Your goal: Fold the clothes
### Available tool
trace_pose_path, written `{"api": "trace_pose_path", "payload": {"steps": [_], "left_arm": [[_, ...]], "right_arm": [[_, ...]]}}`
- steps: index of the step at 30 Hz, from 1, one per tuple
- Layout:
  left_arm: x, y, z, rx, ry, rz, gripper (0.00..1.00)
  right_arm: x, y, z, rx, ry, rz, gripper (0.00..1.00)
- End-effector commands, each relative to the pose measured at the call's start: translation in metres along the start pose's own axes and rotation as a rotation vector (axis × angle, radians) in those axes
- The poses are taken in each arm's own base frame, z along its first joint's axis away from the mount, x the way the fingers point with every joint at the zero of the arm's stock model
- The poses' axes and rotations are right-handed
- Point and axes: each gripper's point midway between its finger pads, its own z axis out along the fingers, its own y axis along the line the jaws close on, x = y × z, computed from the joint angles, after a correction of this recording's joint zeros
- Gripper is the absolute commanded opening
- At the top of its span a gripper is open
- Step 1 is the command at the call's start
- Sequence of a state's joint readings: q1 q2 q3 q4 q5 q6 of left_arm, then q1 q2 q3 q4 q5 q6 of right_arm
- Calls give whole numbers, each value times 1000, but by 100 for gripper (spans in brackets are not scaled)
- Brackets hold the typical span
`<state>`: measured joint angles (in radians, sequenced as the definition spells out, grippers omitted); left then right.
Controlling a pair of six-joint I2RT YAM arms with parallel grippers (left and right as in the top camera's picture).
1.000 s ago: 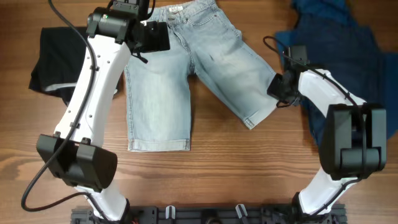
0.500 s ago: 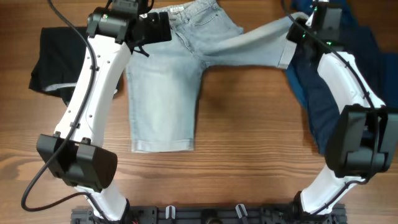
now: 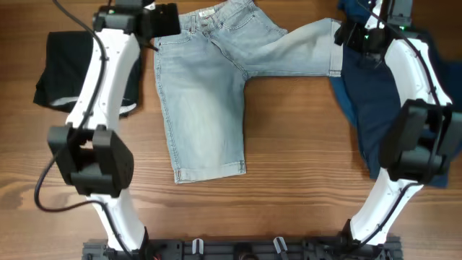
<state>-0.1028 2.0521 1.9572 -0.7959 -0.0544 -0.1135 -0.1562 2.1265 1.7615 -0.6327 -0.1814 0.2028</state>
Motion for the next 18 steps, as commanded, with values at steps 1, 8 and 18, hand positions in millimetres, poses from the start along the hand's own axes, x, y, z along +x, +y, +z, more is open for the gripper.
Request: {"api": "trace_pose_path", "payload": {"steps": [1, 8, 18], "left_arm": [[11, 2, 40, 134, 45, 125, 96], [11, 6, 121, 218, -40, 199, 100], [36, 6, 200, 223, -88, 207, 94]], "right_arm": [[-3, 47, -47, -177, 4, -93, 100], [44, 86, -58, -213, 152, -212, 100], [55, 107, -56, -224, 175, -253, 100]]}}
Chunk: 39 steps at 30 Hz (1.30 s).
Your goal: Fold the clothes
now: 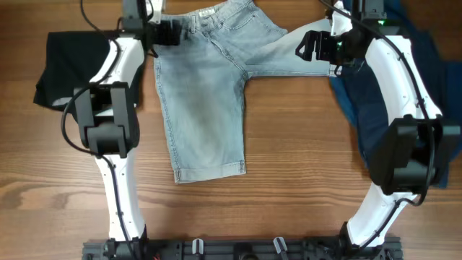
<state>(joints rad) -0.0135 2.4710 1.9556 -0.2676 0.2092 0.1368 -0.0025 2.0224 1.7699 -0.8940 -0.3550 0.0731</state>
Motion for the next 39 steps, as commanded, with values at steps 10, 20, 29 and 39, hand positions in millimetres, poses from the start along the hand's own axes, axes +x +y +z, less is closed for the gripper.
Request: {"api": "trace_pose_path", "payload": {"steps": [10, 20, 29, 39], "left_arm": [[-3, 11, 9, -56, -37, -156, 4], [-49, -23, -155, -80, 71, -199, 4], [-41, -15, -153, -126, 100, -201, 4], [-41, -13, -154, -128, 100, -203, 4]], "right_arm": [[-7, 5, -11, 7, -26, -11, 99], [55, 48, -10, 4, 207, 45, 100], [175, 139, 37, -51, 490, -263, 96], [265, 126, 107, 94, 480, -273, 74]]}}
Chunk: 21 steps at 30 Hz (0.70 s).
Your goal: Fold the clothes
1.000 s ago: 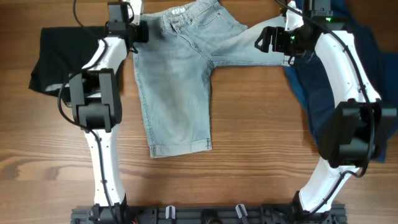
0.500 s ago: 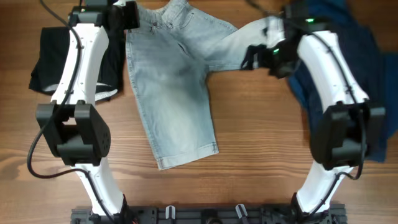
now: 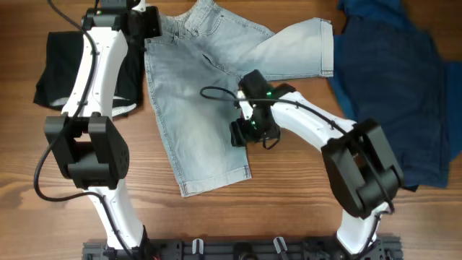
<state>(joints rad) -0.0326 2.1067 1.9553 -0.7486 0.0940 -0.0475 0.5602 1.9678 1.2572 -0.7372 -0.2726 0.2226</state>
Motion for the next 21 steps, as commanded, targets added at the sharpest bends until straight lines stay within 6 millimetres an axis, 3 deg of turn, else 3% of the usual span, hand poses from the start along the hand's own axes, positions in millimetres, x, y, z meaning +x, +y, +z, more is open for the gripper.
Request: {"api": "trace_pose_path", "payload": {"steps": [1, 3, 4, 5, 6, 10, 15, 18, 21], "left_arm": [[-5, 7, -2, -21, -17, -19, 4], [-4, 8, -3, -22, -13, -20, 4], [-4, 8, -2, -22, -12, -20, 4], [-3, 8, -2, -23, -8, -20, 4], [0, 9, -3, -25, 5, -22, 4], [12, 27, -9, -81, 52, -51, 4], [40, 60, -16, -130, 169, -131, 4], [73, 76, -28, -169, 301, -246, 4], [109, 77, -43, -191, 454, -277, 4]], "right_arm": [[27, -4, 24, 112, 44, 17, 72], [32, -2, 27, 142, 44, 18, 57], [33, -2, 28, 157, 41, 35, 31], [32, -3, 28, 167, 36, 56, 11], [32, -7, 27, 184, 30, 86, 4], [33, -36, 19, 261, 32, 191, 4], [11, -80, 3, 194, -10, 294, 4], [-24, -116, -21, 93, -116, 306, 4], [-56, -154, -49, 68, -251, 308, 4]]}}
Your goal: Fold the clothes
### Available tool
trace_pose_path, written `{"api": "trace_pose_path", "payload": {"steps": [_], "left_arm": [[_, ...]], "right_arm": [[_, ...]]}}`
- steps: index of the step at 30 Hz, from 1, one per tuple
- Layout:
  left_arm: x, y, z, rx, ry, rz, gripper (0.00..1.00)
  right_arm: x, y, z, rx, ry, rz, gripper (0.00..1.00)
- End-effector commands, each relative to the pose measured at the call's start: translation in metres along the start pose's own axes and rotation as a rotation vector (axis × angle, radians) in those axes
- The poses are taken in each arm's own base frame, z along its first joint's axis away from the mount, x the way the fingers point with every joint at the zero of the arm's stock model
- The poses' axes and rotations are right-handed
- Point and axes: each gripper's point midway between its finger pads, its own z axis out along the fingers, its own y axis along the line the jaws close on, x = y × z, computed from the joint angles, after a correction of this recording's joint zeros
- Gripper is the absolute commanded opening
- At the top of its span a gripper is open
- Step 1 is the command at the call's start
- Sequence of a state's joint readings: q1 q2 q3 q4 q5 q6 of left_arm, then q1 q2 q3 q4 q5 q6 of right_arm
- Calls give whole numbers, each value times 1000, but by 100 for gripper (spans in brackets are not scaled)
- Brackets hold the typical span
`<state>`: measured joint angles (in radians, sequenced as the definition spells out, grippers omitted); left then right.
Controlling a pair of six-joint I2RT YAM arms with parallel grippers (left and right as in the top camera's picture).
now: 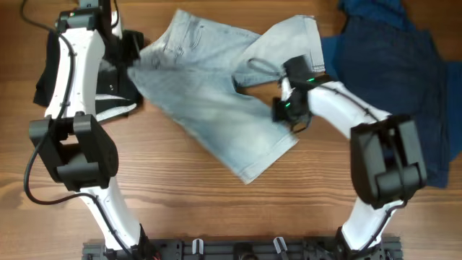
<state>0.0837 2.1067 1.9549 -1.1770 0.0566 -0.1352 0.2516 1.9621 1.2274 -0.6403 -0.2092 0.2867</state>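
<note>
Light blue denim shorts [216, 101] lie skewed across the middle of the table, waist toward the upper left, one leg pointing to the lower right and the other up toward the far edge. My left gripper [134, 58] sits at the waistband's left corner and looks shut on it. At the right edge of the lower leg, my right gripper [284, 112] is pressed to the denim and appears shut on it. Both sets of fingertips are hidden under the gripper bodies.
A black garment [50, 68] lies bunched at the far left, partly under my left arm. A dark navy garment [397, 79] is spread over the right side up to the table edge. Bare wood [180, 209] shows along the front.
The shorts have swung round: the waist moved left and down with my left gripper, and the lower leg now points to the lower right. My right gripper moved up and to the right with the denim.
At first the shorts lay flat, one leg toward me and one to the right, with both grippers at the far edge. Then the right gripper was at the right leg, later at the crotch in the middle. Now the shorts lie turned diagonally, held at waist and leg.
</note>
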Motion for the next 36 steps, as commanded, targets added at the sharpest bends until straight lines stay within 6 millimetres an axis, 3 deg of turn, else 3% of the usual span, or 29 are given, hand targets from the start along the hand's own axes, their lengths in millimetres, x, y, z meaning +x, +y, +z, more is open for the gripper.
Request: {"api": "trace_pose_path", "payload": {"steps": [1, 2, 6, 15, 17, 19, 20, 21, 22, 23, 25, 26, 29, 32, 35, 36], "left_arm": [[27, 13, -8, -44, 102, -75, 4], [41, 14, -10, -60, 159, -120, 4], [73, 8, -7, -99, 270, -183, 4], [144, -33, 39, -165, 421, -102, 4], [154, -40, 47, -193, 419, -73, 4], [149, -34, 47, -250, 376, -95, 4], [146, -32, 46, -251, 366, -104, 4], [144, -30, 46, -249, 360, -108, 4], [142, -29, 46, -249, 353, -104, 4], [141, -28, 46, -253, 348, -98, 14], [136, -24, 47, -264, 326, -73, 50], [132, -22, 45, -272, 309, -73, 54], [117, -24, 39, -239, 241, -88, 57], [106, -28, 28, -210, 180, -94, 56], [101, -30, 16, -191, 141, -96, 50], [99, -31, 10, -184, 127, -97, 49]], "right_arm": [[-54, -35, -22, -25, -140, -21, 4], [-71, -49, -32, -27, -194, -9, 4], [-106, -80, -53, -8, -326, -34, 4], [-143, -108, -78, 69, -476, -79, 4], [-143, -111, -82, 65, -465, -67, 4], [-135, -110, -84, 62, -418, -50, 49], [-128, -106, -92, 41, -364, -8, 77], [-125, -101, -103, 28, -328, 28, 90], [-121, -96, -116, 15, -300, 69, 95], [-118, -91, -124, 1, -283, 93, 97], [-97, -74, -154, -50, -225, 131, 100], [-87, -71, -163, -43, -209, 135, 99], [-52, -54, -184, -39, -139, 136, 97], [-14, -44, -186, 72, -62, 167, 95], [26, -37, -164, 148, 5, 206, 95], [44, -38, -145, 159, 43, 230, 94]]}}
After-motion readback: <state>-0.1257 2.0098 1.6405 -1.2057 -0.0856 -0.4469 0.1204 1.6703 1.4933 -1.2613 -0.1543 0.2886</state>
